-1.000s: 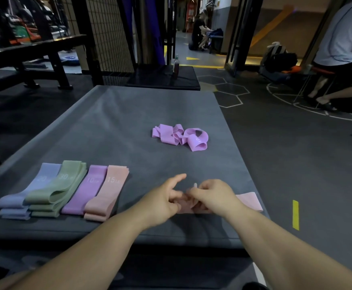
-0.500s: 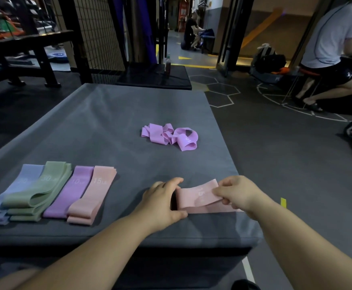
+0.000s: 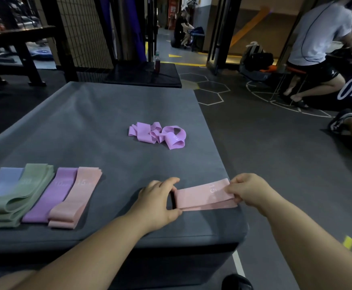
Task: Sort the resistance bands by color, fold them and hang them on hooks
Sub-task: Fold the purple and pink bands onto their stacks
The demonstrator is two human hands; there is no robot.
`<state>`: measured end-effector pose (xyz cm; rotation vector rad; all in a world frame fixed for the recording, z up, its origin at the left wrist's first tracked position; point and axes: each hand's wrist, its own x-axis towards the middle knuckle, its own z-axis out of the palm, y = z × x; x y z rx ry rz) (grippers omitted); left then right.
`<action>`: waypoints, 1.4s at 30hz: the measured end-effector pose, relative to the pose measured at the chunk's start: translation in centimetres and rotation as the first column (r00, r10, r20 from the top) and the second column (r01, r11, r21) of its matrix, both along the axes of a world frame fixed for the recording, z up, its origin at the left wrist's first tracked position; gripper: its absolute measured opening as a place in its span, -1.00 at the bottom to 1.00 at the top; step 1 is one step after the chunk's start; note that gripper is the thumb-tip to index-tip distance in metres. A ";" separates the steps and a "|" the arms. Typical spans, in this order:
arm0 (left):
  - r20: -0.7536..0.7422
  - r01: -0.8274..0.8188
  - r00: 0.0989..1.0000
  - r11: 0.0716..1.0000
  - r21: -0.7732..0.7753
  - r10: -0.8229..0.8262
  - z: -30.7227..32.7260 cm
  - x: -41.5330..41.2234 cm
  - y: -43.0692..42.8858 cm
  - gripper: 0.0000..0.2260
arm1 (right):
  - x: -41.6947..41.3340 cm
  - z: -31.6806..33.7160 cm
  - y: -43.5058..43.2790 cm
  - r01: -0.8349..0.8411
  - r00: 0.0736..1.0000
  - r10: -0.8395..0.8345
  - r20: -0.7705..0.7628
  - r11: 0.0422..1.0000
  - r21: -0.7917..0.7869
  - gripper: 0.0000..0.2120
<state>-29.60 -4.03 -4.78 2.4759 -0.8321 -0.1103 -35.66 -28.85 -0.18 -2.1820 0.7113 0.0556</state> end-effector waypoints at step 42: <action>-0.043 -0.003 0.999 0.998 -0.064 0.000 -0.6 0.2 -0.5 -0.35 | 0.0 -0.2 -0.2 -0.101 0.960 -0.012 -0.281 0.918 -0.383 -0.84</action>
